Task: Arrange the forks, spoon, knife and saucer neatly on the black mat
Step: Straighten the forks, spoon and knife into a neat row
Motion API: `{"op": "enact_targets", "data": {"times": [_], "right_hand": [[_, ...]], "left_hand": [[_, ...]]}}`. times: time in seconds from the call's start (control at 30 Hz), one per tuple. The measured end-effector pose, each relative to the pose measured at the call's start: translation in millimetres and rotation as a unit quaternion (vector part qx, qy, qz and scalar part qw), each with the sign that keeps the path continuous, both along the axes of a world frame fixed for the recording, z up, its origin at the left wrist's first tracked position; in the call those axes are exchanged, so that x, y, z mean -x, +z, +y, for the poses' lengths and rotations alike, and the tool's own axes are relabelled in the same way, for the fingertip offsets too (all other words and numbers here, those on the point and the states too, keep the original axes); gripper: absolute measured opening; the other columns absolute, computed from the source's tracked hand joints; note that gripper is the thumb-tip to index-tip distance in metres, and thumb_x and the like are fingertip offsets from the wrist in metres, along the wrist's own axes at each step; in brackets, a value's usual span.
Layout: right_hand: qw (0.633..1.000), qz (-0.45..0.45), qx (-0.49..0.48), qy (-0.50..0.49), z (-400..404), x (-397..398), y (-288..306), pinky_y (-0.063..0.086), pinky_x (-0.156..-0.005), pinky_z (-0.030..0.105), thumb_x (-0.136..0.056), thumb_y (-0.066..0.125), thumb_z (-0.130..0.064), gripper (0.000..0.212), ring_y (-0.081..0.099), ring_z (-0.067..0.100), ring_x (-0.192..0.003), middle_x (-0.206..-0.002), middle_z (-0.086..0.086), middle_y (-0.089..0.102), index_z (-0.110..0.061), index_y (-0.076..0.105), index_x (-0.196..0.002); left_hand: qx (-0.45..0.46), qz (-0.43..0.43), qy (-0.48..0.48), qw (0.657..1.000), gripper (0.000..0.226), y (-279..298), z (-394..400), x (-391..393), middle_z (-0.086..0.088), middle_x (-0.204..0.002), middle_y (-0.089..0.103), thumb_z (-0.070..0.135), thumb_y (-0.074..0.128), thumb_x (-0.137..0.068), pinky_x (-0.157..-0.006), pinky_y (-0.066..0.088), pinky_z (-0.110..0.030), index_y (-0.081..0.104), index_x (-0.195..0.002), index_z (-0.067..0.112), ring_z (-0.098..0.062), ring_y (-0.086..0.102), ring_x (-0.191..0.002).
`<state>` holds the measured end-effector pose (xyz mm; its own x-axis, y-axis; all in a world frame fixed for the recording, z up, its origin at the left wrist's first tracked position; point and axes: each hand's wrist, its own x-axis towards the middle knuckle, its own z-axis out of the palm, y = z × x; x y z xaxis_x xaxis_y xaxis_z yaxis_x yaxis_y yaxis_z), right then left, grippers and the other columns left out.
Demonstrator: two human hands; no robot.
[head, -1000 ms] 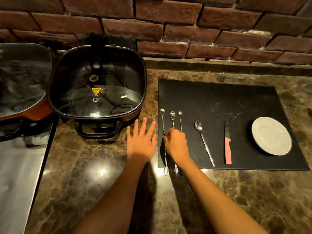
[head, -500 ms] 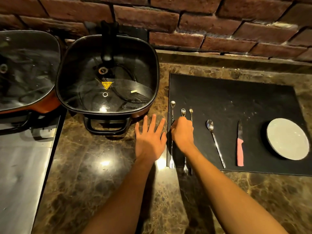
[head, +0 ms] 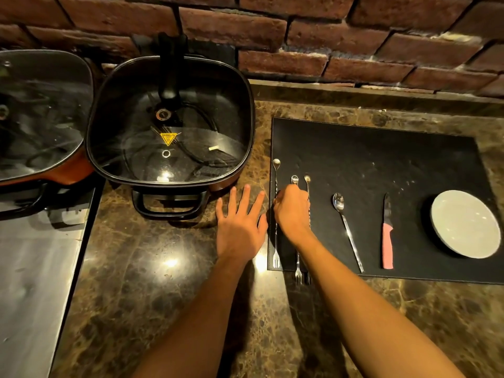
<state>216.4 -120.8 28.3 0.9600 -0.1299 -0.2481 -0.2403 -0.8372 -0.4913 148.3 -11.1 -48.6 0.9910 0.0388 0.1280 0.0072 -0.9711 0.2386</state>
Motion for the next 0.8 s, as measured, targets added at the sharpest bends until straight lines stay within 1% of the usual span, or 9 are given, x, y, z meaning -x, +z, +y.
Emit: {"op": "enact_targets", "data": {"times": [0.2, 0.33, 0.4, 0.47, 0.53, 0.6, 0.67, 0.73, 0.8], "right_hand": [[1.000, -0.002, -0.002, -0.013, 1, 1, 1, 0.047, -0.064, 0.039, -0.088, 0.050, -0.012, 0.020, 0.062, 0.049, -0.089, -0.093, 0.028, 0.066, -0.002, 0.068, -0.088], [1.000, 0.008, -0.006, -0.012, 1, 1, 1, 0.042, -0.062, 0.036, -0.088, 0.052, -0.012, 0.020, 0.064, 0.048, -0.088, -0.092, 0.026, 0.067, -0.002, 0.068, -0.088], [1.000, 0.011, -0.011, -0.012, -1, 2, 3, 0.046, -0.062, 0.038, -0.088, 0.057, -0.014, 0.015, 0.063, 0.048, -0.089, -0.094, 0.025, 0.066, -0.003, 0.066, -0.089], [0.999, 0.009, -0.027, -0.022, -8, 3, 5, 0.052, -0.070, 0.042, -0.088, 0.062, -0.018, 0.014, 0.063, 0.045, -0.091, -0.098, 0.022, 0.064, -0.005, 0.065, -0.092], [0.999, -0.005, -0.036, -0.041, -20, 6, 9, 0.054, -0.076, 0.043, -0.088, 0.062, -0.018, 0.011, 0.063, 0.042, -0.092, -0.098, 0.019, 0.066, -0.008, 0.064, -0.093], [0.999, -0.010, -0.017, -0.045, -33, 12, 10, 0.054, -0.079, 0.046, -0.088, 0.061, -0.016, 0.009, 0.064, 0.040, -0.092, -0.096, 0.017, 0.067, -0.008, 0.063, -0.092], [0.999, 0.005, 0.008, -0.037, -42, 19, 10, 0.054, -0.078, 0.048, -0.088, 0.062, -0.016, 0.013, 0.064, 0.042, -0.093, -0.098, 0.019, 0.066, -0.005, 0.062, -0.095], [0.999, 0.025, 0.030, -0.017, -45, 28, 10, 0.052, -0.075, 0.045, -0.088, 0.061, -0.015, 0.015, 0.062, 0.046, -0.093, -0.101, 0.022, 0.064, -0.002, 0.060, -0.096], [0.998, 0.033, 0.051, 0.005, -44, 34, 10, 0.047, -0.071, 0.042, -0.087, 0.057, -0.008, 0.010, 0.060, 0.049, -0.093, -0.100, 0.024, 0.063, 0.000, 0.058, -0.093]], "left_hand": [[-0.005, 0.017, 0.001, 1.000, 0.057, 2, -1, 0, -0.008, -0.164, 0.037, 0.044, 0.043, -0.101, -0.118, 0.027, -0.064, 0.040, -0.156, 0.030, -0.037, 0.034, -0.151], [-0.010, 0.028, 0.001, 1.000, 0.059, 3, -1, 0, -0.007, -0.165, 0.035, 0.046, 0.039, -0.100, -0.118, 0.026, -0.064, 0.038, -0.157, 0.032, -0.036, 0.032, -0.152], [-0.013, 0.036, 0.001, 0.999, 0.059, 2, -1, -1, -0.006, -0.166, 0.034, 0.047, 0.037, -0.101, -0.119, 0.025, -0.064, 0.036, -0.157, 0.033, -0.035, 0.031, -0.153], [-0.016, 0.040, 0.001, 0.999, 0.059, 1, 0, -2, -0.005, -0.167, 0.033, 0.048, 0.037, -0.101, -0.118, 0.025, -0.064, 0.034, -0.158, 0.033, -0.034, 0.030, -0.153], [-0.017, 0.035, -0.001, 0.999, 0.058, 0, 0, -1, -0.006, -0.166, 0.034, 0.048, 0.039, -0.102, -0.118, 0.026, -0.064, 0.035, -0.158, 0.033, -0.035, 0.031, -0.153], [-0.016, 0.023, -0.001, 1.000, 0.057, -1, 0, -1, -0.007, -0.165, 0.036, 0.047, 0.041, -0.102, -0.117, 0.028, -0.065, 0.037, -0.157, 0.032, -0.035, 0.033, -0.152], [-0.014, 0.014, -0.001, 1.000, 0.057, -1, 0, -1, -0.008, -0.164, 0.038, 0.046, 0.041, -0.102, -0.116, 0.029, -0.065, 0.039, -0.156, 0.030, -0.036, 0.034, -0.151], [-0.014, 0.007, 0.000, 1.000, 0.056, -1, 0, 0, -0.008, -0.163, 0.039, 0.046, 0.042, -0.102, -0.116, 0.030, -0.065, 0.041, -0.156, 0.030, -0.037, 0.036, -0.150], [-0.011, 0.007, 0.003, 1.000, 0.055, 0, 0, 1, -0.008, -0.163, 0.040, 0.045, 0.044, -0.102, -0.116, 0.030, -0.064, 0.042, -0.155, 0.030, -0.036, 0.036, -0.150]]}}
